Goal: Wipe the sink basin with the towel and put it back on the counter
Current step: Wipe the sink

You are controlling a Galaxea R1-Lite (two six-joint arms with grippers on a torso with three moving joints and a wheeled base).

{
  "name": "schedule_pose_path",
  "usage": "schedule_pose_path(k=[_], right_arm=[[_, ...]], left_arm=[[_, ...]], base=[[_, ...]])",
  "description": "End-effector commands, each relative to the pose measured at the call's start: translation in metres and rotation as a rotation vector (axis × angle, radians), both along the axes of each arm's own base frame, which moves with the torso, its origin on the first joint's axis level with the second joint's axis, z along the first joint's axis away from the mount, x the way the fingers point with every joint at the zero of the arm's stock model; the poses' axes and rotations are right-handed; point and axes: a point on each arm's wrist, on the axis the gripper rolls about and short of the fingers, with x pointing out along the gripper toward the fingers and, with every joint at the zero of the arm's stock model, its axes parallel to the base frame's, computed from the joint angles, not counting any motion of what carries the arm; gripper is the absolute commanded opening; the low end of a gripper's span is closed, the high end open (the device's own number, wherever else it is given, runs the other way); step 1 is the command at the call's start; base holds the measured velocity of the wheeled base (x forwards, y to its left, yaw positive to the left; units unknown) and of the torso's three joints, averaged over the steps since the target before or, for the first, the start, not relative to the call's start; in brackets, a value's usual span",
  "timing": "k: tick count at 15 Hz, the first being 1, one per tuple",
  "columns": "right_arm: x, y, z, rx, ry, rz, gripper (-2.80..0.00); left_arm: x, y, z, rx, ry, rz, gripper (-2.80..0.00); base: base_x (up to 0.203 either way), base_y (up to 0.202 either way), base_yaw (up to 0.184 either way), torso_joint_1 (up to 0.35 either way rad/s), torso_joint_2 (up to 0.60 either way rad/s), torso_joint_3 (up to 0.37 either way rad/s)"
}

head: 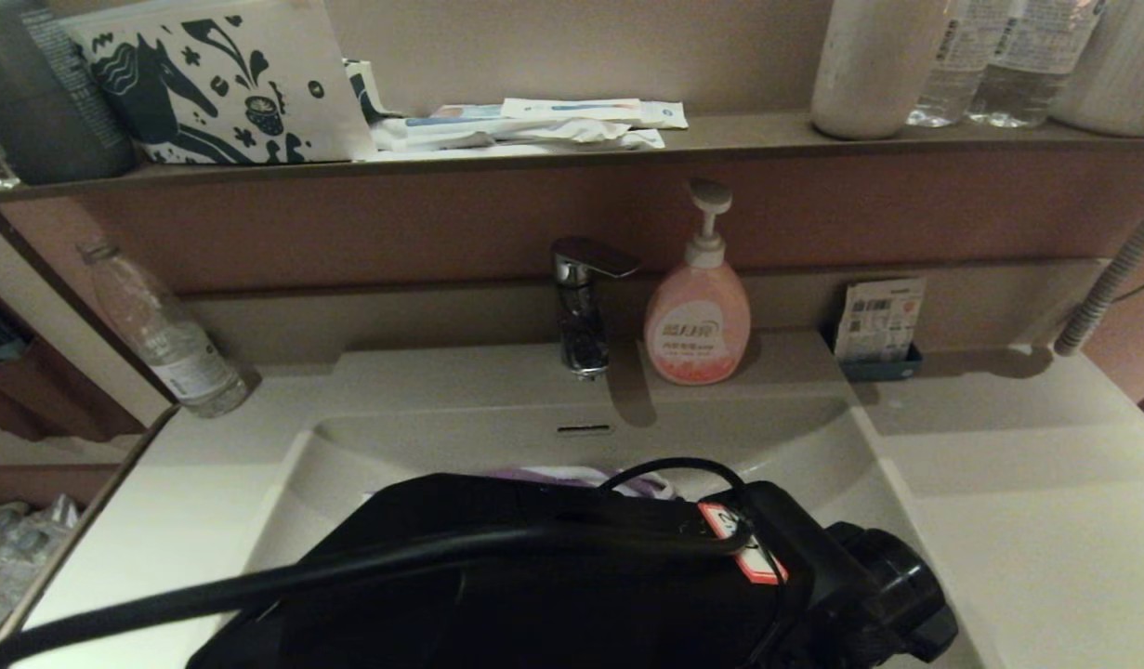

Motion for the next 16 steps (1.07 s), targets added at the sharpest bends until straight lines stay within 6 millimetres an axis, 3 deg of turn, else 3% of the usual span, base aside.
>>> schedule_pose_path(k=[1,6,12,16], right_arm=[[0.000,0.000,0.000,0.000,0.001,0.000,-2.80],[0.000,0.000,0.000,0.000,0.001,0.000,-2.80],[0.000,0.000,0.000,0.000,0.001,0.000,-2.80],[0.000,0.000,0.000,0.000,0.001,0.000,-2.80]], left_arm=[[-0.002,0.005,-0.019,0.074,0.025,0.007,-2.80],[-0.001,0.048,-0.020,0.193,0.059,0.043,-2.80],[-0.005,0.120,0.004,0.279,0.085,0.022,-2.80],[-0.006,0.171,0.001,0.355,0.133,0.011,-2.80]], base=[[0.000,0.000,0.000,0.000,0.00,0.000],[0.000,0.000,0.000,0.000,0.00,0.000],[0.000,0.000,0.000,0.000,0.00,0.000],[0.000,0.000,0.000,0.000,0.00,0.000]])
